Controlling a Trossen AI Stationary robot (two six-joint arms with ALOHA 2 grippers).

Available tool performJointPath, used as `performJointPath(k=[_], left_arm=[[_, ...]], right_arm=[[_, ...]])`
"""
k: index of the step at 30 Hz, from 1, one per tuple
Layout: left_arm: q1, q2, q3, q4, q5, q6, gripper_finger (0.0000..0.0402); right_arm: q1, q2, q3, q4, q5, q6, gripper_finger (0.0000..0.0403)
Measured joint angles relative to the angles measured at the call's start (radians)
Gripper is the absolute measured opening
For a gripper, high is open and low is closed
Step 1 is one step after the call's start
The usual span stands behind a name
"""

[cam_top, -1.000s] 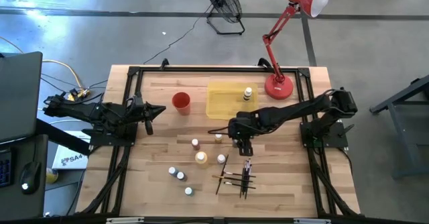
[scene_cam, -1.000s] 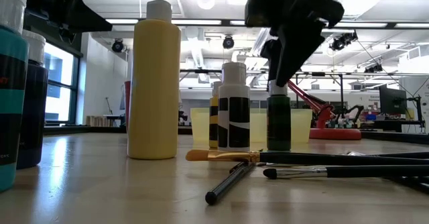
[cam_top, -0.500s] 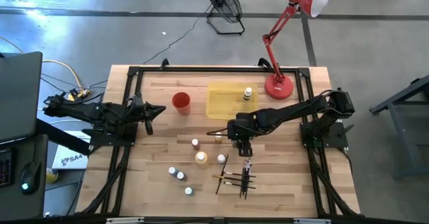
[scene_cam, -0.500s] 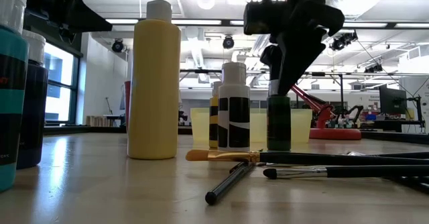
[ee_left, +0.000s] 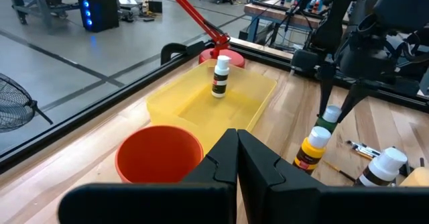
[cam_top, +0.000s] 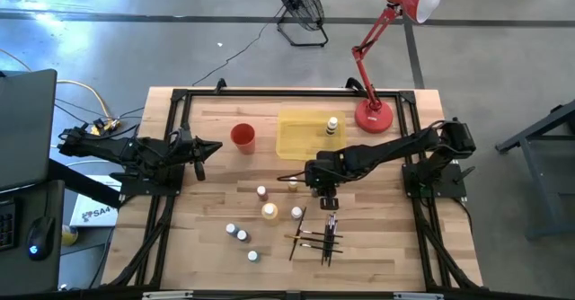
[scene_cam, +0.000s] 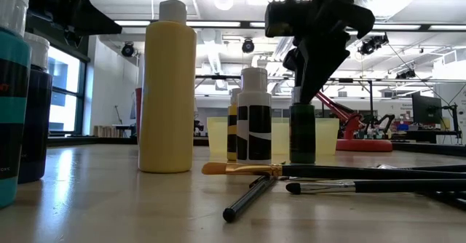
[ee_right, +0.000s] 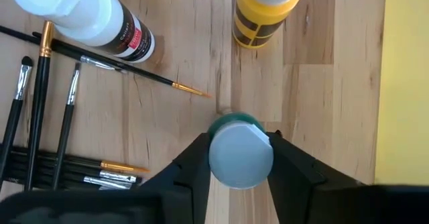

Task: Pick & Place Paint Supplies
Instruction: Put the green paint bottle into the yellow bin

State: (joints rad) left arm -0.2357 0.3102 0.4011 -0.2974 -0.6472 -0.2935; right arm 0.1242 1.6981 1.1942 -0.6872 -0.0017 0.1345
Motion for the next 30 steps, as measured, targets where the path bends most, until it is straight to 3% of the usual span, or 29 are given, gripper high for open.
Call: performJointPath(k=[17, 30], left_arm=[[0.000, 0.000, 0.000, 0.000, 0.000, 0.000, 0.0000], [0.000, 0.000, 0.000, 0.000, 0.000, 0.000, 0.0000]], right_arm=[[-0.003, -0.020, 0.000, -0.011, -0.002, 0.067, 0.0116], [-0.029, -0.228, 0.000, -0.014, 0.002, 0.204, 0.0110]])
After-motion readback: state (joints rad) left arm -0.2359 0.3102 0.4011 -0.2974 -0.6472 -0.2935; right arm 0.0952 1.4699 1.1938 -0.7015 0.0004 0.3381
